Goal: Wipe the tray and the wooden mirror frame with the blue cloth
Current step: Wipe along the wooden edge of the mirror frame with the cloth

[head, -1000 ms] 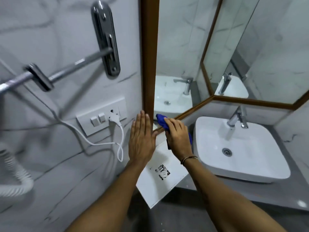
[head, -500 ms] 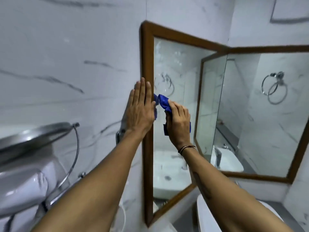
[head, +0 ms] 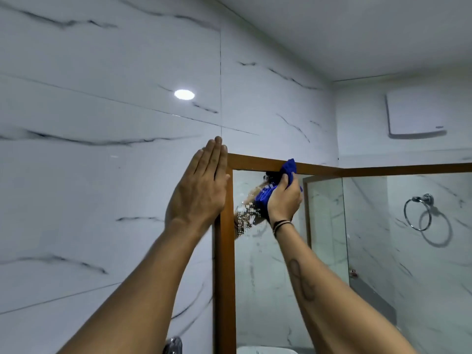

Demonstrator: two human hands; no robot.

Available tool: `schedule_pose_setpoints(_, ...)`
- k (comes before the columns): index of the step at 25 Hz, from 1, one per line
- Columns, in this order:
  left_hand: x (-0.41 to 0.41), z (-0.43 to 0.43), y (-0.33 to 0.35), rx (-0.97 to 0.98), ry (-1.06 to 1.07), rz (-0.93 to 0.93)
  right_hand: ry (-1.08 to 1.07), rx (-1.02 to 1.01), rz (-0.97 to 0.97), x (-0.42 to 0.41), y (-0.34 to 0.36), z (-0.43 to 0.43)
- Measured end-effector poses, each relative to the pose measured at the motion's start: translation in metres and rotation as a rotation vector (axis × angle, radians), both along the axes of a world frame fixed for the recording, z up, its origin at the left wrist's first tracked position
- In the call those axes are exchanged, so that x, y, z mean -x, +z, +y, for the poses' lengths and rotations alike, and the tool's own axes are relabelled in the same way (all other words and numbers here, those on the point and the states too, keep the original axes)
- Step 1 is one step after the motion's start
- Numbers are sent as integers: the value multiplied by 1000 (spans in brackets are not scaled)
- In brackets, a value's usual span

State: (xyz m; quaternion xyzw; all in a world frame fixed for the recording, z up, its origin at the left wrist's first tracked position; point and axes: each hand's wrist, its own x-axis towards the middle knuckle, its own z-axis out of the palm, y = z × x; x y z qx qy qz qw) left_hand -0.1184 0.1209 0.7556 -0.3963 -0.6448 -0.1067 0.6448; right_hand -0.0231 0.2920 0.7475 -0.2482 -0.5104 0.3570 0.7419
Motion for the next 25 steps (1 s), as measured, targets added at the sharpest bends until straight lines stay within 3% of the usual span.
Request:
schedule_pose_setpoints(5, 4, 4, 3, -25, -14, 15, 33, -226, 37, 36, -31, -21)
schedule_pose_setpoints(8, 4, 4, 2, -23, -34, 5, 81, -139, 98, 32, -22, -20)
schedule_pose_setpoints(11, 9, 6, 4, -56, -47, 36, 107, -292, 82, 40, -33, -43)
schedule_pose_setpoints(15, 10, 4, 4, -86, -119, 13, 132, -246, 129, 41, -35, -49)
schedule_pose_setpoints(20, 11, 6, 5, -95, -151, 11, 85, -727, -160, 42, -90, -41)
schedule_pose_setpoints(23, 7, 2, 4, -97, -158, -14, 90, -763, -224, 38, -129, -35)
schedule_pose_setpoints(25, 5, 0, 2, -85, -141, -8, 69, -754, -254, 38, -117, -36)
